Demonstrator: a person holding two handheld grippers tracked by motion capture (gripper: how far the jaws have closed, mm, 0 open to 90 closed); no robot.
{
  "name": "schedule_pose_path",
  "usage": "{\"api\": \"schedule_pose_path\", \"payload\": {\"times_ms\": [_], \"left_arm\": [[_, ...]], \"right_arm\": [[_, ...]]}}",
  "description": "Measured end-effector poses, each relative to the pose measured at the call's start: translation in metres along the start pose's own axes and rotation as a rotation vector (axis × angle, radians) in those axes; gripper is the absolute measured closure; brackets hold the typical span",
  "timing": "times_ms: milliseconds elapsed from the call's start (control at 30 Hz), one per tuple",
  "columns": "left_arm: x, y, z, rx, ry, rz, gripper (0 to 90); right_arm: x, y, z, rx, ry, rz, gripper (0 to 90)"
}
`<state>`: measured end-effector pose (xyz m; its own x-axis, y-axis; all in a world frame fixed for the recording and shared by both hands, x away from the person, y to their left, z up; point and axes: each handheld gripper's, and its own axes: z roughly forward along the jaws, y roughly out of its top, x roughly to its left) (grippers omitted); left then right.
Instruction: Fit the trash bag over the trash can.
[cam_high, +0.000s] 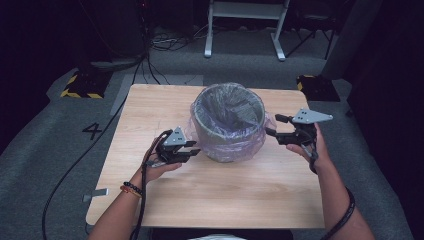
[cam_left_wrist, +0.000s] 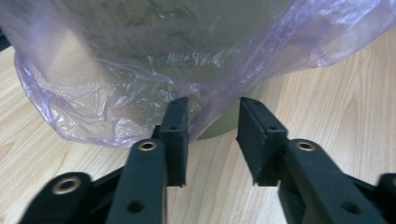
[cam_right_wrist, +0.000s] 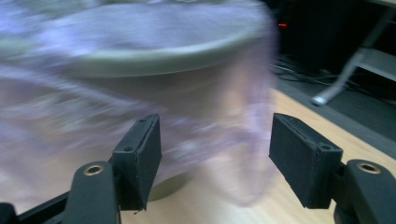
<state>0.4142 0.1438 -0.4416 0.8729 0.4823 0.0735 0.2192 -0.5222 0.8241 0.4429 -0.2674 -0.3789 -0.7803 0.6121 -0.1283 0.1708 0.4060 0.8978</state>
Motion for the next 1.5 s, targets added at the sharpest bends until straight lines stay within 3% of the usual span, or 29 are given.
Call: {"api": "schedule_pose_path", "payload": {"times_ms": [100, 167, 233, 300, 367, 600, 800, 933, 1033, 1133, 1333, 1500], "left_arm": [[-0.001, 0.001, 0.002, 0.014, -0.003, 0.027, 76.6], [-0.002, 0.002, 0.004, 0.008, -0.011, 0.027, 81.0], [-0.002, 0.002, 0.005, 0.009, -0.021, 0.03, 85.8], [-0.002, 0.001, 0.006, 0.012, -0.008, 0.022, 87.9], [0.0, -0.001, 0.007, 0.009, -0.015, 0.01, 89.7], [0.002, -0.008, 0.015, 0.035, -0.016, -0.018, 89.9], [0.002, -0.017, 0.021, 0.07, 0.002, -0.029, 89.9], [0.003, -0.023, 0.023, 0.081, 0.033, -0.046, 87.0], [0.003, -0.025, 0.02, 0.062, 0.025, -0.055, 82.4], [0.0, -0.025, 0.015, 0.044, 0.033, -0.057, 67.4], [-0.007, -0.026, 0.004, 0.05, 0.059, -0.076, 41.7], [-0.012, -0.033, -0.003, 0.057, 0.029, -0.104, 24.9]], "right_arm": [[0.014, 0.0, 0.004, 0.022, 0.043, -0.052, 38.3], [0.02, -0.001, 0.007, 0.028, 0.08, -0.077, 53.4], [0.026, -0.003, 0.012, 0.063, 0.081, -0.112, 68.3], [0.029, -0.008, 0.016, 0.086, 0.093, -0.133, 78.5], [0.03, -0.014, 0.02, 0.086, 0.097, -0.121, 86.6], [0.031, -0.03, 0.027, 0.065, 0.102, -0.07, 90.0], [0.026, -0.045, 0.035, 0.099, 0.079, -0.032, 90.0], [0.023, -0.057, 0.042, 0.118, 0.055, -0.004, 86.2], [0.02, -0.062, 0.042, 0.116, 0.054, 0.018, 84.0], [0.018, -0.062, 0.039, 0.103, 0.053, 0.037, 77.4], [0.017, -0.061, 0.027, 0.09, 0.069, 0.059, 54.0], [0.017, -0.063, 0.015, 0.097, 0.058, 0.067, 32.5]]}}
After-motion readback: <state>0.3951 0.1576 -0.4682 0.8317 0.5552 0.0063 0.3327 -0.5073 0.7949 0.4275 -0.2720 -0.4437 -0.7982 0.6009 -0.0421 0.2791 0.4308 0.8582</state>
